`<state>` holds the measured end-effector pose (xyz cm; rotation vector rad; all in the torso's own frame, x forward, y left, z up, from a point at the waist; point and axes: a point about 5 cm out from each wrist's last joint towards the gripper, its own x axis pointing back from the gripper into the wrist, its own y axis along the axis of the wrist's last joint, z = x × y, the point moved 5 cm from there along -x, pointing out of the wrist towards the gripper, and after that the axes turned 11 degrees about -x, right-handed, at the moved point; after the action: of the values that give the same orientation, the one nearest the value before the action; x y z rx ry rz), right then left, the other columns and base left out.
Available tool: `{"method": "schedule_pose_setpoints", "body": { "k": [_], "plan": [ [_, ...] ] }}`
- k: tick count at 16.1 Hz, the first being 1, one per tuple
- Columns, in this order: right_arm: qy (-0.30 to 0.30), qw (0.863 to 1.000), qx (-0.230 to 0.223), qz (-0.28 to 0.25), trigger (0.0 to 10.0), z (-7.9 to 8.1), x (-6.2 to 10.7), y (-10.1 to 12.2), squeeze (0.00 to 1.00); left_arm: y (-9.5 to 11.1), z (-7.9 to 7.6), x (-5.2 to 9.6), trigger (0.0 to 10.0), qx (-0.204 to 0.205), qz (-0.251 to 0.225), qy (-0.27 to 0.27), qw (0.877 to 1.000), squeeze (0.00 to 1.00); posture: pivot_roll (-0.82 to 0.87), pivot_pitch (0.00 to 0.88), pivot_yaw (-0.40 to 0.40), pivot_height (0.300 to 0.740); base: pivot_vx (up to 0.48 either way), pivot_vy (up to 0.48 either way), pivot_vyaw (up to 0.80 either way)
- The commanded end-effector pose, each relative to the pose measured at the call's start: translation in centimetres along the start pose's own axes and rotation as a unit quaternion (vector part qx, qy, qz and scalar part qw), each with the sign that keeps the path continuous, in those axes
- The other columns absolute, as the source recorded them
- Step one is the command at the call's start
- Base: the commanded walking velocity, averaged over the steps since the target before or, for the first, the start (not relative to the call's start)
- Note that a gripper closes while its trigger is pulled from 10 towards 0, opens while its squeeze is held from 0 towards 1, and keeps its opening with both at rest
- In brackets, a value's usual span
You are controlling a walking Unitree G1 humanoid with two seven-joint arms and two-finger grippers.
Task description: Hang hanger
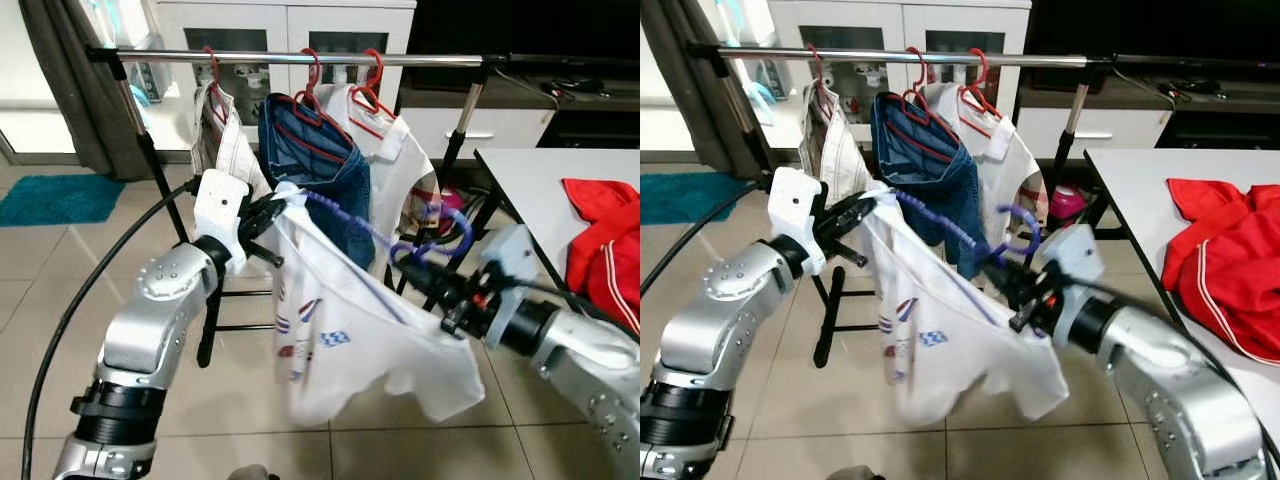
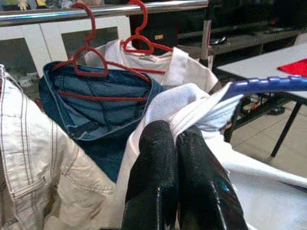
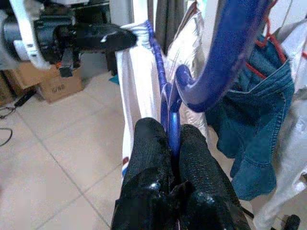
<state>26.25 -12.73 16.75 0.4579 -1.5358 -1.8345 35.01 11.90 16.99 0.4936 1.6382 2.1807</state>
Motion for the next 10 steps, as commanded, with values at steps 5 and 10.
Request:
{"method": "schedule_pose_setpoints", "body": {
  "k": [5,10],
  "plan": [
    [-0.017,0.996,-0.056,-0.067,0.0,-1.6,1.4,2.6,0.0,-1.2,3.9,1.4,0.0,0.188,-0.028,0.121,0.974,0.0,-0.02,0.0,0.001,0.74,0.0,0.0,0.0],
    [0.005,0.996,-0.072,-0.057,0.0,-0.7,1.3,2.3,0.0,-0.1,4.5,1.9,0.0,0.351,-0.102,0.124,0.923,0.0,-0.02,0.0,0.004,0.74,0.0,0.0,0.0]
  ]
}}
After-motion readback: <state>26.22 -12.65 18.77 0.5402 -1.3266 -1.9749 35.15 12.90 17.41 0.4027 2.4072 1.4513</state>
